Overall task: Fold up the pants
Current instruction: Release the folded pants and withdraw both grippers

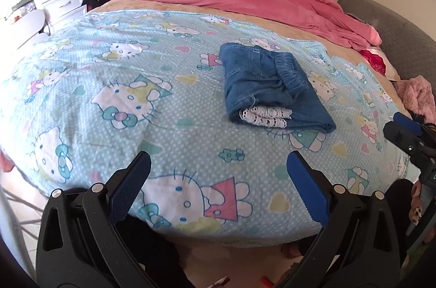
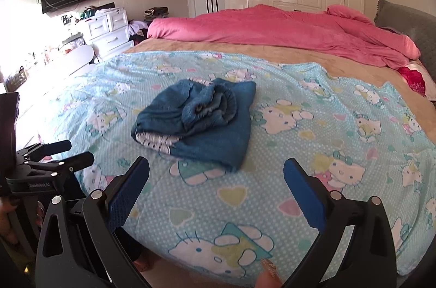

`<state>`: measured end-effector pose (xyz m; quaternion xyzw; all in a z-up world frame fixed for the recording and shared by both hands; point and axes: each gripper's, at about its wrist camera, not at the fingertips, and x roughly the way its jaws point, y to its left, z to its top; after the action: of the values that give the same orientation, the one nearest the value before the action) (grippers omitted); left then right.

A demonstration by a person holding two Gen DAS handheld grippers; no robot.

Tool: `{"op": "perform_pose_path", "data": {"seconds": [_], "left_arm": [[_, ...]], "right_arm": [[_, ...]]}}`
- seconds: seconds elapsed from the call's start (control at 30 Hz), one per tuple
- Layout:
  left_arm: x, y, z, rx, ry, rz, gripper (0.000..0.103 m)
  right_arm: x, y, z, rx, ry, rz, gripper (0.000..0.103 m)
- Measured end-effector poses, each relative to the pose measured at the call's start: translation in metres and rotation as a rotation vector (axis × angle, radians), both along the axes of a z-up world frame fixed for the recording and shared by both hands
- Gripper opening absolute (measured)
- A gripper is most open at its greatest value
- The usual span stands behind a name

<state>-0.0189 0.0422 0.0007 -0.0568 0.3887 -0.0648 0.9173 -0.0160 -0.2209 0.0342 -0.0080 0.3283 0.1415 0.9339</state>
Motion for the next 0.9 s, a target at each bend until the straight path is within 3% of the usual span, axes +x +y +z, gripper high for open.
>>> {"op": "perform_pose_path", "data": {"seconds": [0.27, 0.9], "left_arm": [[-0.005, -0.004, -0.005, 0.014, 0.008, 0.003, 0.094], [-0.004, -0.004, -0.013, 0.03, 0.038, 0.023, 0.094]], "right_arm": [[0.0, 0.002, -0.016, -0.012, 0.038, -0.005, 0.099], [0.001, 0.008, -0.023, -0.023, 0.057, 0.006, 0.099]]}}
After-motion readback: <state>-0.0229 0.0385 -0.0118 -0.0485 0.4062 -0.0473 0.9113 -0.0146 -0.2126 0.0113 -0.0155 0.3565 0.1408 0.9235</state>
